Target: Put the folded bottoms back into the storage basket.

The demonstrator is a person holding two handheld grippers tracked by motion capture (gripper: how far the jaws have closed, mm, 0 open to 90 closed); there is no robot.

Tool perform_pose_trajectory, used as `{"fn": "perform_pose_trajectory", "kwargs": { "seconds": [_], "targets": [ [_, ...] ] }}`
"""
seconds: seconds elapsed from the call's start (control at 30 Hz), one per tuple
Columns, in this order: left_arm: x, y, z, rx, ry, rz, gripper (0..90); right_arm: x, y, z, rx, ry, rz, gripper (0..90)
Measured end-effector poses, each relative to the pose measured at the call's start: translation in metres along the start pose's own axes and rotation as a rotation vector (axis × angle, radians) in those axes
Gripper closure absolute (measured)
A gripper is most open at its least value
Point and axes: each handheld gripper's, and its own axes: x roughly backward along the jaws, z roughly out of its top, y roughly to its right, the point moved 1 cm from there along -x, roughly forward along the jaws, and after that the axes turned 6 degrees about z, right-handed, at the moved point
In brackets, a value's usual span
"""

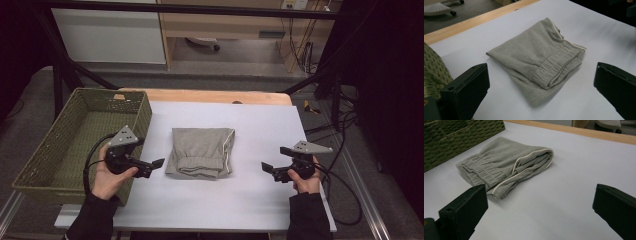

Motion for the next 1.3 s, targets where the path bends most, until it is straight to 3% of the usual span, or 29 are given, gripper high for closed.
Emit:
{"fn": "perform_pose_trajectory", "kwargs": {
  "seconds": [0.63, 1.3],
  "targets": [
    [-0.028, 0.018, -0.005, -0.013, -0.053, -0.013, 0.0, -0.002, 0.0, -0.001, 0.001, -0.006, -0.001, 0.4],
    [-0.052, 0.026, -0.006, -0.012, -0.083, -0.01, 0.0, -0.003, -0.001, -0.001, -0.001, -0.011, 0.002, 0.4]
  ]
}}
